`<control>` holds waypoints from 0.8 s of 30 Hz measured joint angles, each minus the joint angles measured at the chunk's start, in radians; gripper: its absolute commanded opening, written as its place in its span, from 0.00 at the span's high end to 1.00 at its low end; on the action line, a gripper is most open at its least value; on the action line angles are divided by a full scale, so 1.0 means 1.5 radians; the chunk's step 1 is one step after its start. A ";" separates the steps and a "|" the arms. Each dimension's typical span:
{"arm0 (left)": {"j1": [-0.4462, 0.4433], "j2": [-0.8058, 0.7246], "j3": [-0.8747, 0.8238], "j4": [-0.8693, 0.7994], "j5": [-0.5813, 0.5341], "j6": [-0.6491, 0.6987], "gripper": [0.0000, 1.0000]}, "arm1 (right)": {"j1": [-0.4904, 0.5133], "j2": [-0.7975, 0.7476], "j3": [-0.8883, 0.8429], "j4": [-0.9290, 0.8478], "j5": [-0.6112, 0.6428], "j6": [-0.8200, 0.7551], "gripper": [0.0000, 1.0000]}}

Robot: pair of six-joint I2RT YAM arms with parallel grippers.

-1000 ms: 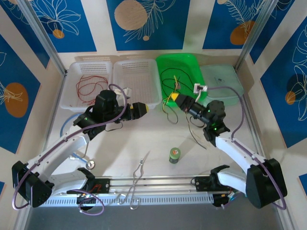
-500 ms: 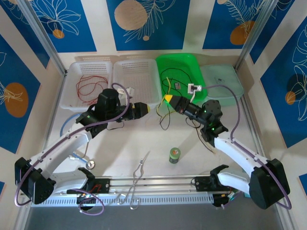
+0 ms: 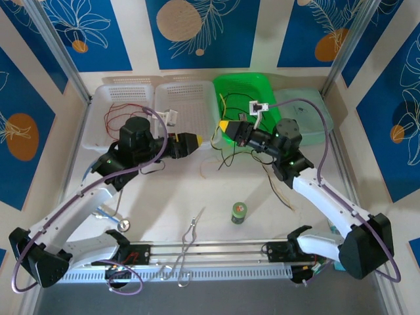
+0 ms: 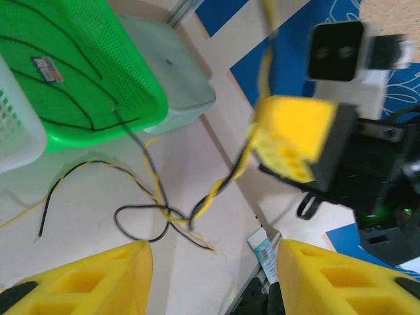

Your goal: Untangle the cables

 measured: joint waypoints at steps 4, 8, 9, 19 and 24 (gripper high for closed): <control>0.000 0.026 0.017 0.017 0.021 0.009 0.58 | 0.018 0.012 0.009 -0.042 -0.002 -0.022 1.00; 0.000 0.049 0.019 0.034 0.031 0.006 0.68 | 0.034 0.016 0.023 -0.073 -0.006 -0.044 1.00; 0.000 0.052 0.019 0.036 0.032 0.005 0.71 | 0.036 0.016 0.024 -0.078 -0.006 -0.048 1.00; 0.000 0.077 0.022 0.056 0.051 -0.003 0.81 | 0.041 0.017 0.033 -0.104 -0.020 -0.062 1.00; -0.001 0.077 0.026 0.060 0.056 -0.003 0.81 | 0.041 0.021 0.035 -0.104 -0.024 -0.062 1.00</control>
